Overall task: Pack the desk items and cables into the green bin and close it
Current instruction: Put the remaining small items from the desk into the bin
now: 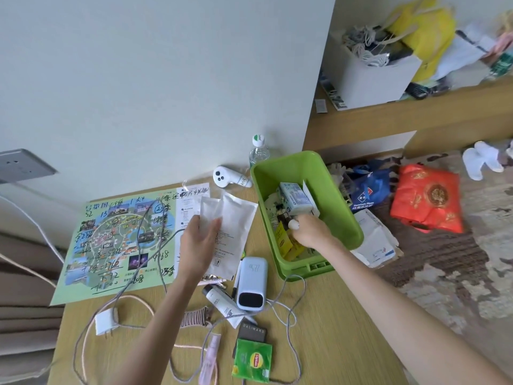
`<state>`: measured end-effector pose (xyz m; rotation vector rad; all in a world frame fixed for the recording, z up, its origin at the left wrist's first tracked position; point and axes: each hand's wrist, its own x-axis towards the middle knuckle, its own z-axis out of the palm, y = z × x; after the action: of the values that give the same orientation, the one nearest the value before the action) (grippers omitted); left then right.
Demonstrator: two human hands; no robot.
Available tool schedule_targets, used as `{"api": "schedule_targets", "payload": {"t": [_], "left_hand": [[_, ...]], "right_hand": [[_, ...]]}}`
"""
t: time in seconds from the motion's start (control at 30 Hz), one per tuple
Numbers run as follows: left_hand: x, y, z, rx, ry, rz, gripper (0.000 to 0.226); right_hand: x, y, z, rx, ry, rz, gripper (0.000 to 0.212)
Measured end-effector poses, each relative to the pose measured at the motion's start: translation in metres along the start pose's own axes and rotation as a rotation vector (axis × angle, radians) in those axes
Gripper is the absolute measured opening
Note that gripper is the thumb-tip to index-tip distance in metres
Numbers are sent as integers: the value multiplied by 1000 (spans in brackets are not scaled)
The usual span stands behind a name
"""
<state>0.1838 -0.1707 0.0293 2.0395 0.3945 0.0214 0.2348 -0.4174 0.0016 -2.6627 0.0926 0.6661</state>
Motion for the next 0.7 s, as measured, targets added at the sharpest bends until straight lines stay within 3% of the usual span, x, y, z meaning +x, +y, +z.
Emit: {"api": "schedule_targets", "payload": {"t": [0.27,0.37,0.5,0.7], "left_hand": [[6,12,4,-13,42,5,42],[7,19,4,-13,55,17,42],[8,29,7,3,69,44,35],[17,56,32,54,85,80,40]], "right_hand": [[17,-13,-17,191,331,-123,23],[27,-22,-22,248,300,-149,35],[27,-21,-25,61,231,-216,43],[-3,12,-56,34,656,-314,30]]}}
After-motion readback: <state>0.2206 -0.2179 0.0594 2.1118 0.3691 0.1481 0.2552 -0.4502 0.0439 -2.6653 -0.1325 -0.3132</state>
